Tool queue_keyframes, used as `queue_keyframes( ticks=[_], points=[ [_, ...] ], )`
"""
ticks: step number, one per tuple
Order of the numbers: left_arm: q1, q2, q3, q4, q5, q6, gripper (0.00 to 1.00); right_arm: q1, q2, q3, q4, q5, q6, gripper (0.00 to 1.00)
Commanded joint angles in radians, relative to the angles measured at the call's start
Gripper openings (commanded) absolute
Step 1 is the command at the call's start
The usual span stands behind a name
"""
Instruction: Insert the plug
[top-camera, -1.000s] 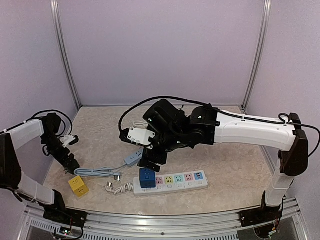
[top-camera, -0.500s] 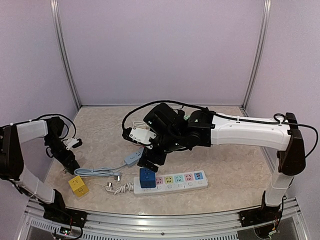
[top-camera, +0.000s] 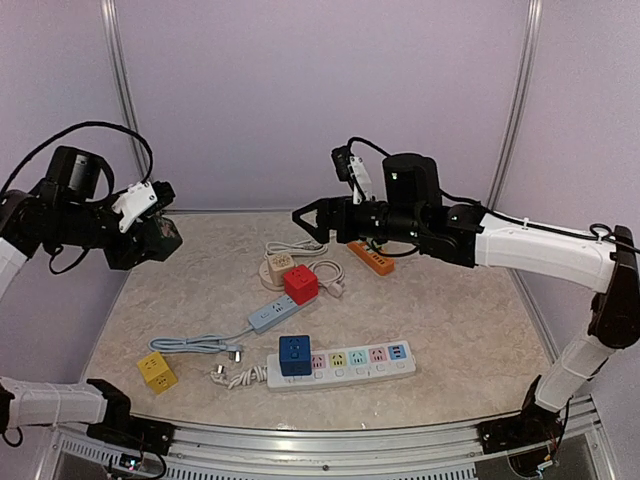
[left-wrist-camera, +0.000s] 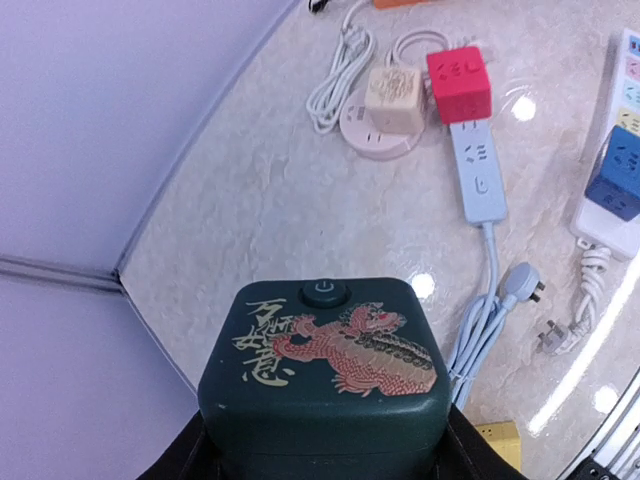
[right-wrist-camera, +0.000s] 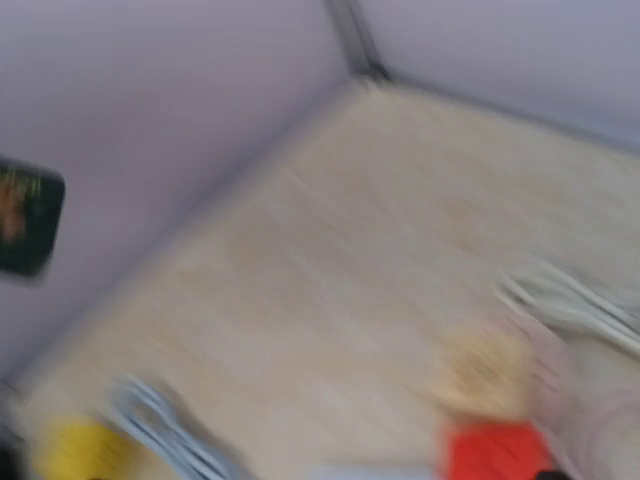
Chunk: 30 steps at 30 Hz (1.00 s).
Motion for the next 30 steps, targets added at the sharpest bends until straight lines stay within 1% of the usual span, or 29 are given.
queue_keyframes(
  ticks=[1,3,5,7,8,9,12,14,15,17,18,20,23,26,30],
  points=[
    [-0.199,0.0,0.144,-0.131,-0.092,-0.014,0.0,0.02,0.079,0.09,0.205,-0.099,0.261,0.86],
    [-0.255,0.027,0.199,-0.124,-0.112,-0.016,0.0,0.029,0.142,0.144,0.216,-0.135,0.347,0.86],
    [-0.323,0.06,0.245,-0.116,-0.145,-0.008,0.0,0.061,0.193,0.183,0.243,-0.16,0.386,0.87],
    [-0.386,0.085,0.284,-0.112,-0.168,0.008,0.0,0.095,0.242,0.244,0.247,-0.185,0.394,0.9],
    [-0.414,0.106,0.298,-0.112,-0.181,0.016,0.0,0.113,0.265,0.275,0.243,-0.196,0.392,0.96],
    [-0.441,0.123,0.31,-0.114,-0.191,0.023,0.0,0.125,0.282,0.301,0.239,-0.205,0.387,0.99],
    [-0.491,0.158,0.322,-0.118,-0.2,0.033,0.0,0.146,0.3,0.33,0.241,-0.2,0.392,1.0],
    [-0.496,0.17,0.327,-0.133,-0.164,0.04,0.0,0.153,0.297,0.324,0.239,-0.195,0.376,1.0],
    [-0.488,0.172,0.328,-0.142,-0.105,0.048,0.0,0.154,0.289,0.316,0.232,-0.203,0.348,1.0],
    [-0.439,0.165,0.332,-0.155,0.069,0.058,0.0,0.149,0.249,0.275,0.22,-0.228,0.243,1.0],
    [-0.409,0.164,0.337,-0.165,0.166,0.052,0.0,0.144,0.216,0.241,0.205,-0.242,0.144,1.0],
    [-0.365,0.168,0.338,-0.179,0.314,0.043,0.0,0.134,0.13,0.139,0.21,-0.288,-0.024,1.0],
    [-0.366,0.181,0.342,-0.196,0.468,0.028,0.0,0.139,0.014,0.011,0.226,-0.366,-0.293,1.0],
    [-0.401,0.205,0.369,-0.221,0.57,0.022,0.0,0.145,-0.007,0.009,0.132,-0.42,-0.467,1.0],
    [-0.456,0.241,0.398,-0.233,0.562,0.015,0.0,0.184,0.063,0.122,-0.023,-0.402,-0.546,1.0]
  ],
)
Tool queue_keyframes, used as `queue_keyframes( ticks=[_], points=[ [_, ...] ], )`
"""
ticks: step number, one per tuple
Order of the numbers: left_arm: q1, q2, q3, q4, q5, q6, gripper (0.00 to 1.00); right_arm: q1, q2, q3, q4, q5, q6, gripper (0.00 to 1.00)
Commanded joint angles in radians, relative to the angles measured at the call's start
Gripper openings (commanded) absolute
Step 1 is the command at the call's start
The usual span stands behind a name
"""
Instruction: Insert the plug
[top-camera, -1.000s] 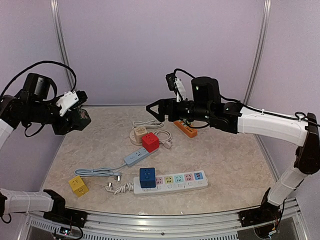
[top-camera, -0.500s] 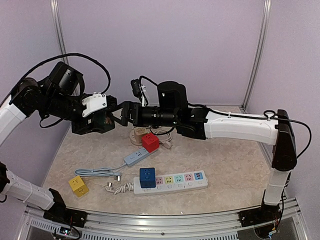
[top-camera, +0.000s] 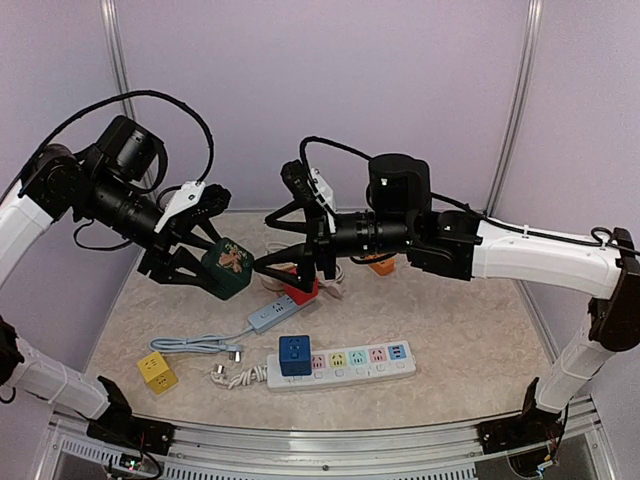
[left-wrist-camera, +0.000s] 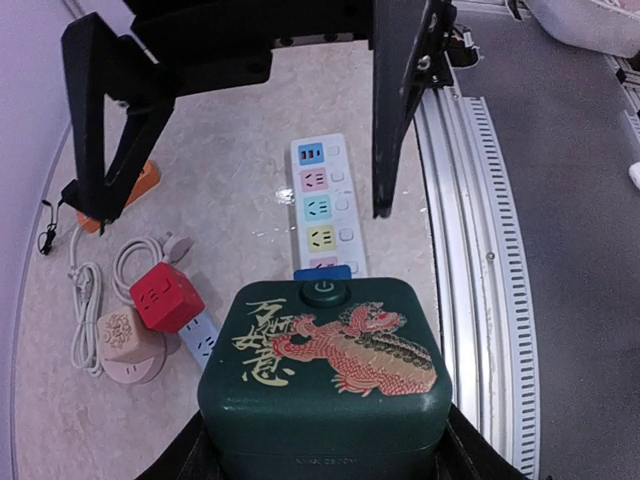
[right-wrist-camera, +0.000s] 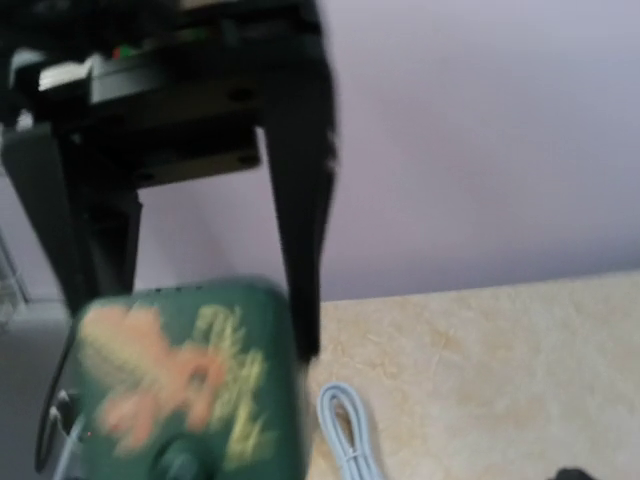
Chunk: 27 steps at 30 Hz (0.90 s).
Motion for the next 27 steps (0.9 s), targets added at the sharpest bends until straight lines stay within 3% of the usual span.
queue_keyframes(
  ticks=[1,13,16,19,26,27],
  points=[
    [-0.039,0.032,0.043,-0.026,0.11,-0.013,0.0,0.047,0.068,0.088,-0.171,-0.041,-0.216,1.0],
    [-0.045,0.048,0.048,-0.013,0.096,-0.019,0.0,0.086,0.153,0.18,-0.158,0.003,-0.121,0.99],
    [-0.047,0.052,0.05,-0.013,0.088,-0.02,0.0,0.086,0.18,0.202,-0.162,0.007,-0.098,0.94],
    [-0.049,0.052,0.048,-0.013,0.082,-0.021,0.0,0.087,0.201,0.235,-0.175,-0.017,-0.08,0.79],
    [-0.051,0.055,0.039,-0.01,0.074,-0.022,0.0,0.085,0.209,0.257,-0.179,-0.076,-0.042,0.24],
    [-0.051,0.056,0.037,-0.01,0.076,-0.023,0.0,0.085,0.208,0.256,-0.175,-0.083,-0.03,0.1]
  ],
)
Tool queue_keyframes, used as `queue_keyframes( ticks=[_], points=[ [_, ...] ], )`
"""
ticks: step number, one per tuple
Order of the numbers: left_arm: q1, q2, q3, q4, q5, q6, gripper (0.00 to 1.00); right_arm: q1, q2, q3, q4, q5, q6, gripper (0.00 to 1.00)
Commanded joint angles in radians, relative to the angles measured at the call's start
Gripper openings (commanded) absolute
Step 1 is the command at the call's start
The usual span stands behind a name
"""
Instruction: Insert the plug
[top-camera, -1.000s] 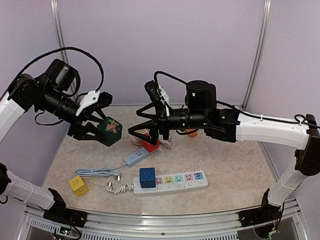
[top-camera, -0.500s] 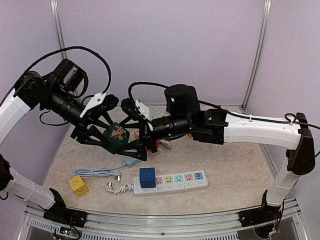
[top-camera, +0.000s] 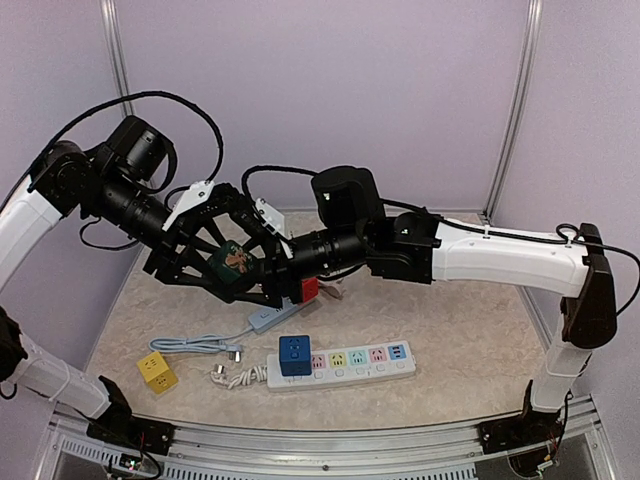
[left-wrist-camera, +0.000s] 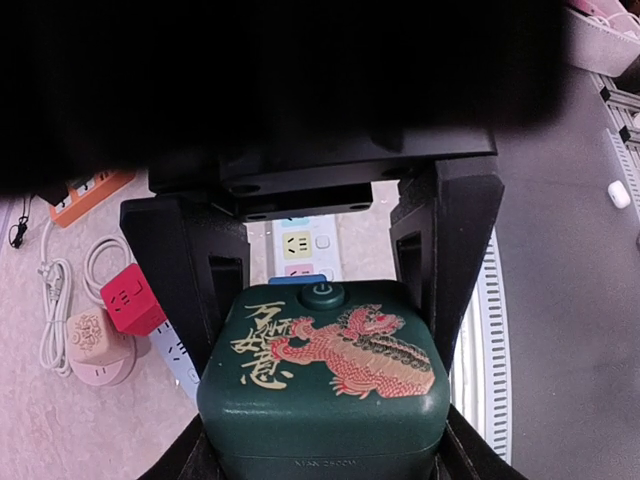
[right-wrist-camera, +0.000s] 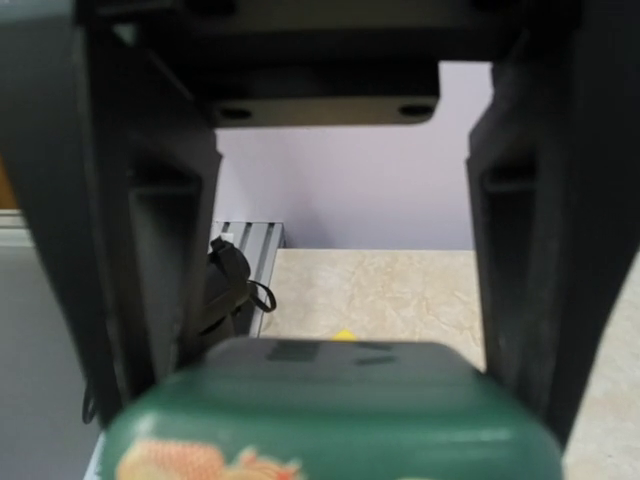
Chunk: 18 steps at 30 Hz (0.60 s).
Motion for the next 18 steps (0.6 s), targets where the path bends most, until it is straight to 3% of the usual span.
queue_keyframes(
  ticks=[1,4,5,7,9,14,18],
  points=[
    [-0.018,0.011,0.009,0.01,0.041,0.026,0.0,-0.001,0.017,0.03,0.021,-0.031,0.082,0.0],
    [-0.016,0.015,0.019,0.012,0.033,0.013,0.0,-0.003,-0.003,0.004,0.056,-0.06,0.119,0.0],
    [-0.014,0.016,0.025,0.016,0.026,0.0,0.08,-0.005,-0.01,0.0,0.058,-0.084,0.137,0.0],
    [0.002,0.012,0.043,0.018,0.023,-0.019,0.68,-0.015,-0.024,0.007,0.034,-0.121,0.18,0.0],
    [0.037,0.0,0.061,0.02,0.038,-0.025,0.97,-0.029,-0.043,0.038,-0.031,-0.112,0.219,0.0],
    [0.079,-0.049,0.124,0.033,0.009,-0.038,0.99,-0.062,-0.093,0.092,-0.142,-0.032,0.428,0.0],
    [0.08,-0.085,0.17,0.03,-0.046,-0.039,0.99,-0.071,-0.159,-0.018,0.078,-0.006,0.717,0.0]
  ],
)
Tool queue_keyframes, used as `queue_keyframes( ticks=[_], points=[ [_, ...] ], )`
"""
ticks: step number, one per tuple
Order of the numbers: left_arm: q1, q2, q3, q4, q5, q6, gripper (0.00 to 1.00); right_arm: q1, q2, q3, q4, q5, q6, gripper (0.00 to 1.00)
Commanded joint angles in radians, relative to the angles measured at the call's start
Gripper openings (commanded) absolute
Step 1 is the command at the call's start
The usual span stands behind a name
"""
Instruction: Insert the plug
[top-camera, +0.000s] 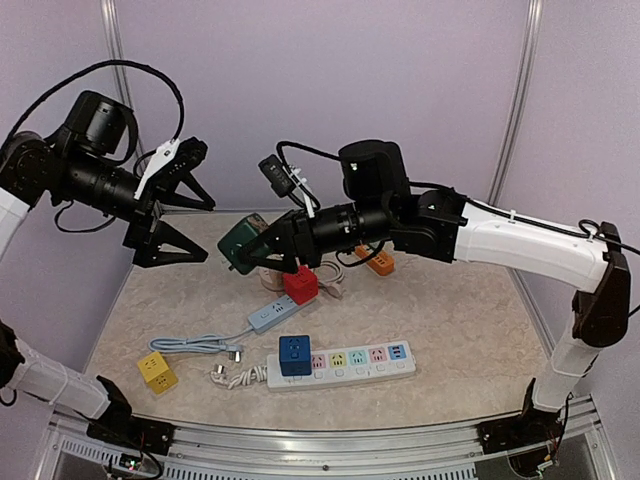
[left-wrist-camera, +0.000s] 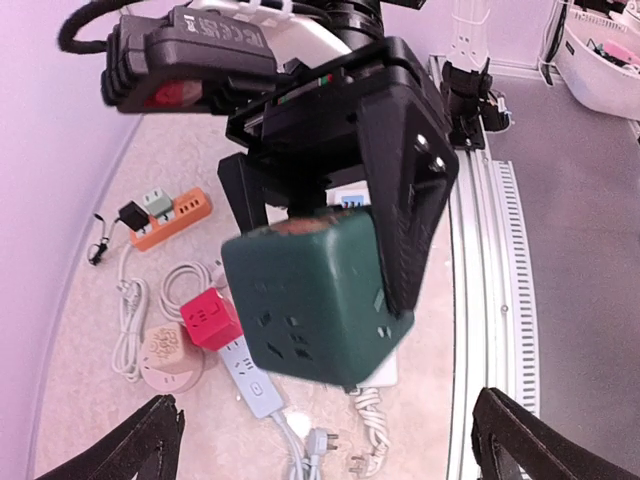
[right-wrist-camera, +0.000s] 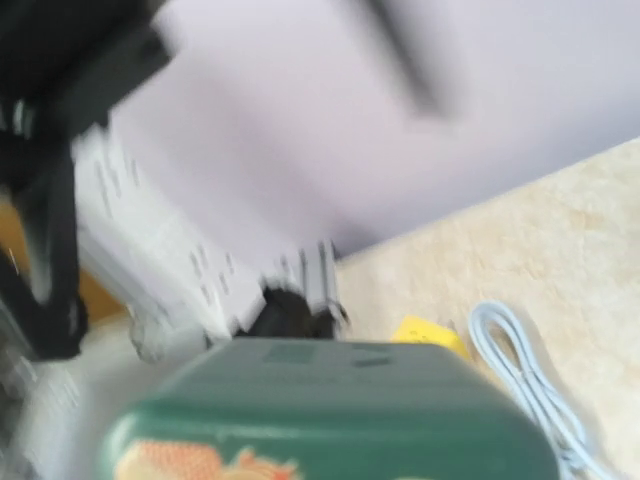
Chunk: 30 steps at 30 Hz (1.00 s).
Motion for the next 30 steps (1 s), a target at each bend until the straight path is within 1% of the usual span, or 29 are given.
queue_keyframes(
  ticks=[1,3,4,7,9,12,15,18,20,22,24,25,27,28,30],
  points=[
    [0.004,-0.063,0.054,0.012,-0.062,0.004,0.99,-0.016,-0.122,-0.088,0.235,0.044,0.379,0.0],
    [0.004,-0.074,0.049,0.011,-0.09,0.009,0.99,-0.017,-0.148,-0.135,0.326,0.07,0.464,0.0],
    [0.002,-0.078,0.044,0.012,-0.101,0.009,0.99,-0.018,-0.162,-0.149,0.341,0.094,0.487,0.0],
    [-0.002,-0.089,0.035,0.017,-0.125,0.008,0.99,-0.015,-0.18,-0.131,0.278,0.154,0.466,0.0],
    [-0.005,-0.093,0.021,0.024,-0.15,0.004,0.99,-0.014,-0.197,-0.11,0.156,0.242,0.405,0.0],
    [-0.006,-0.104,-0.014,0.045,-0.223,-0.023,0.99,-0.011,-0.237,-0.093,-0.063,0.424,0.362,0.0],
    [0.004,-0.125,-0.094,0.071,-0.399,-0.08,0.99,0.018,-0.268,-0.091,-0.359,0.69,0.348,0.0],
    [0.086,-0.161,-0.23,0.107,-0.545,-0.106,0.99,0.046,-0.276,-0.122,-0.579,0.861,0.421,0.0],
    [0.175,-0.204,-0.332,0.134,-0.621,-0.107,0.99,0.068,-0.272,-0.172,-0.658,0.909,0.486,0.0],
    [0.257,-0.237,-0.438,0.167,-0.687,-0.116,0.99,0.084,-0.264,-0.223,-0.692,0.915,0.539,0.0],
    [0.327,-0.257,-0.536,0.198,-0.724,-0.126,0.99,0.095,-0.254,-0.283,-0.695,0.917,0.563,0.0],
    [0.358,-0.264,-0.592,0.214,-0.727,-0.13,0.99,0.099,-0.253,-0.326,-0.67,0.911,0.561,0.0],
    [0.413,-0.284,-0.677,0.25,-0.731,-0.139,0.99,0.098,-0.262,-0.421,-0.568,0.866,0.543,0.0],
    [0.433,-0.29,-0.707,0.264,-0.736,-0.14,0.99,0.096,-0.26,-0.458,-0.525,0.856,0.538,0.0],
    [0.455,-0.299,-0.74,0.269,-0.764,-0.139,0.99,0.092,-0.246,-0.498,-0.492,0.849,0.527,0.0]
  ],
)
